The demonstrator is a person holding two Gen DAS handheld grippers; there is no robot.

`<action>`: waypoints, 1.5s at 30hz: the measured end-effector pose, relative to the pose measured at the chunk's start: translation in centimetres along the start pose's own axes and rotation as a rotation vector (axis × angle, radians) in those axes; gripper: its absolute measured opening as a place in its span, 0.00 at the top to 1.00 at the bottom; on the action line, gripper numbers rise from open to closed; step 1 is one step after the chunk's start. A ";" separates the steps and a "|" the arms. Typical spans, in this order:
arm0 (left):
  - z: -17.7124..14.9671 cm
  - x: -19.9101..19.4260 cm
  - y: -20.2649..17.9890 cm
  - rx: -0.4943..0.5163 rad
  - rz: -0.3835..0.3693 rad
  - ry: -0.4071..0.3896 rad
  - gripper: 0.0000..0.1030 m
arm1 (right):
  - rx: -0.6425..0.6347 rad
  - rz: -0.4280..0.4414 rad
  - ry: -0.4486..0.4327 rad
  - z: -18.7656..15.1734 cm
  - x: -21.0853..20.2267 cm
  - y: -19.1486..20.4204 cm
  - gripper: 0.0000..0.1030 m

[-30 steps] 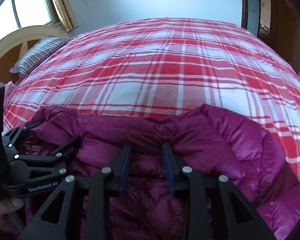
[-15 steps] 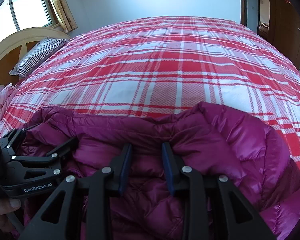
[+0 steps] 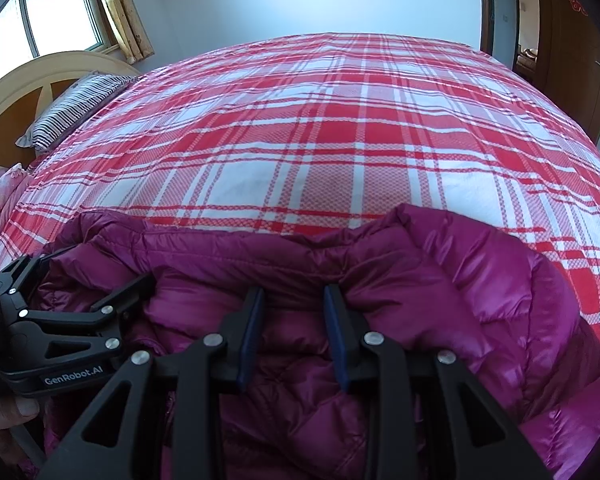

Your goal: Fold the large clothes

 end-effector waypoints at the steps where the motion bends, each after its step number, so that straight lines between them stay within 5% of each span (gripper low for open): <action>1: 0.0 0.0 0.0 0.000 0.000 0.000 0.01 | 0.000 -0.001 0.000 0.0 0.0 0.0 0.69; 14: 0.6 -0.7 -0.3 0.038 0.029 0.013 0.01 | -0.042 -0.018 -0.001 0.2 -0.4 0.4 0.65; 18: 1.4 -8.2 2.0 -0.009 -0.030 -0.120 0.01 | -0.056 -0.054 -0.067 -0.8 -5.3 -0.8 0.29; 19: 0.9 -10.1 2.5 -0.010 -0.048 -0.138 0.01 | -0.054 -0.060 -0.082 -1.7 -7.5 -1.6 0.28; 22: -4.2 -16.6 5.0 -0.019 -0.107 -0.177 0.01 | -0.055 -0.077 -0.075 -5.2 -12.5 -3.7 0.28; 25: -13.3 -21.8 6.8 0.008 -0.113 -0.174 0.01 | 0.015 -0.034 -0.001 -11.9 -18.1 -6.4 0.28; 33: -31.9 -28.7 9.7 -0.118 -0.186 -0.065 0.01 | 0.110 -0.078 0.100 -28.6 -26.3 -9.3 0.28; 36: -34.8 -29.1 8.9 -0.129 -0.265 -0.047 0.01 | 0.164 -0.099 0.092 -33.2 -28.1 -10.2 0.28; 40: -35.7 -29.1 8.0 -0.145 -0.280 -0.077 0.01 | 0.211 -0.089 0.057 -37.0 -29.3 -9.9 0.32; 42: -36.1 -29.2 6.8 -0.138 -0.307 -0.067 0.03 | 0.206 -0.062 0.053 -37.3 -29.5 -9.1 0.49; 44: -36.5 -29.6 6.1 -0.117 -0.291 -0.051 0.17 | 0.210 -0.032 0.049 -37.8 -29.4 -8.6 0.63; 45: -36.6 -29.8 5.5 -0.083 -0.287 -0.049 0.38 | 0.216 -0.030 0.049 -38.0 -29.2 -8.5 0.71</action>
Point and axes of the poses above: each gripper's, at about its wrist camera, not at the fingertips, and x roughly the way its jaws point, y to its left, z to its top, the point moved 2 cm from there along x, roughly the way its jaws point, and after that the axes turned 4 degrees about -z, right-handed, at the moved point
